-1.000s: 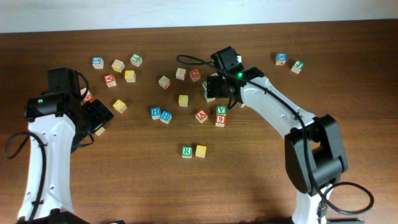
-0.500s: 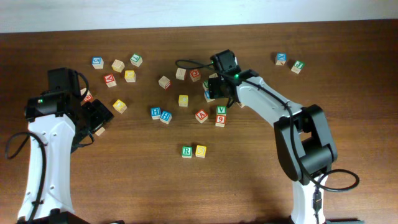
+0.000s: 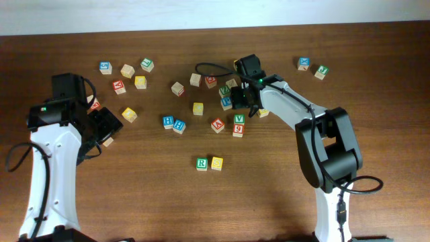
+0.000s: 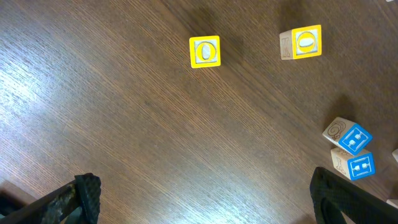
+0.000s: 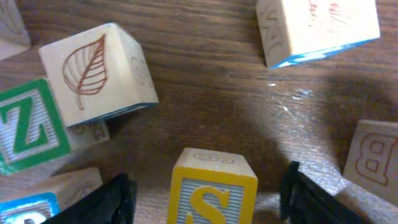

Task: Spell out RSS
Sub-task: 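Move the right gripper forward toward the yellow S block in the cluster, then close the right gripper on the yellow S block and lift it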

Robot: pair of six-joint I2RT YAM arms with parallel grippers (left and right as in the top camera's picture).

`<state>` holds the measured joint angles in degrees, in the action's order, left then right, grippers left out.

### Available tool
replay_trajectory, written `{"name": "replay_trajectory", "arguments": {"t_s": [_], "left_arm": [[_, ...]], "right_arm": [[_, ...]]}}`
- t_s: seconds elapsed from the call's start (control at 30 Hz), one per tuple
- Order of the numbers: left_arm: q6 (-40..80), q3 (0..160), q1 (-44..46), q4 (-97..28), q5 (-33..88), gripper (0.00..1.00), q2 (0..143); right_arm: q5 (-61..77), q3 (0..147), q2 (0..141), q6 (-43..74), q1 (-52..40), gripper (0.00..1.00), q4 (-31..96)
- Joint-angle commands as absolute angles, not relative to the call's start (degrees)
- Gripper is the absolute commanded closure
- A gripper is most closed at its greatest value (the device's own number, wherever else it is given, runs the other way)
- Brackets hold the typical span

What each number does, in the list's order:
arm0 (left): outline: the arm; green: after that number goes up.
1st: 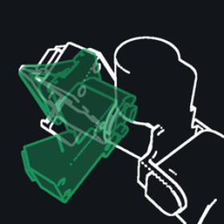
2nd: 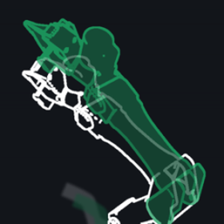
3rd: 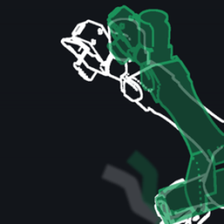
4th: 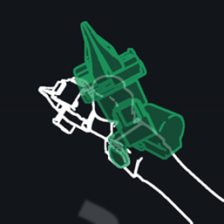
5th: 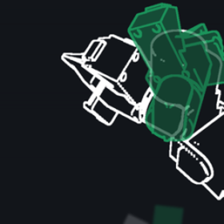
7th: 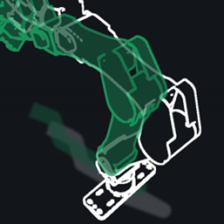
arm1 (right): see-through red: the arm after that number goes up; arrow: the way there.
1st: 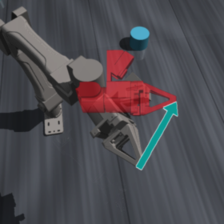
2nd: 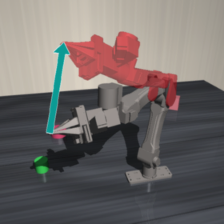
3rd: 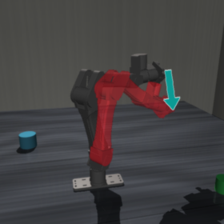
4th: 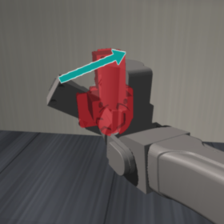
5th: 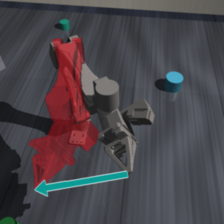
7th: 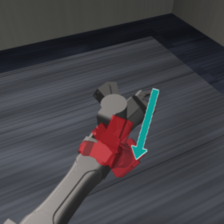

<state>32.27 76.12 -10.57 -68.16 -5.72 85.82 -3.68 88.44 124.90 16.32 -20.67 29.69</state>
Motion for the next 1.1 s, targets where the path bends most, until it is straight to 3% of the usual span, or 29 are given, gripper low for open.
{"name": "replay_trajectory", "arguments": {"t_s": [0.0, 0.73, 0.8, 0.93, 1.07], "left_arm": [[31.4, 76.1, -10.5, -68.2, -5.3, 0.01, 85.7], [31.4, 76.1, -10.5, -68.2, -5.3, 0.01, 85.7], [31.4, 76.1, -10.5, -68.2, -5.3, 0.01, 85.7], [31.4, 76.1, -10.5, -68.2, -5.3, 0.01, 85.7], [31.4, 76.1, -10.5, -68.2, -5.3, 0.01, 85.7]], "right_arm": [[-5.0, 89.1, 125.4, 16.6, -21.0, 0.42, 29.6], [-6.3, 90.3, 124.4, 20.0, -21.4, 0.67, 29.7], [-6.2, 90.3, 123.8, 19.9, -21.4, 0.76, 29.8], [-6.2, 90.5, 122.8, 19.9, -21.4, 0.76, 31.1], [-6.2, 96.4, 120.2, 20.0, -21.4, 0.76, 40.3]]}}
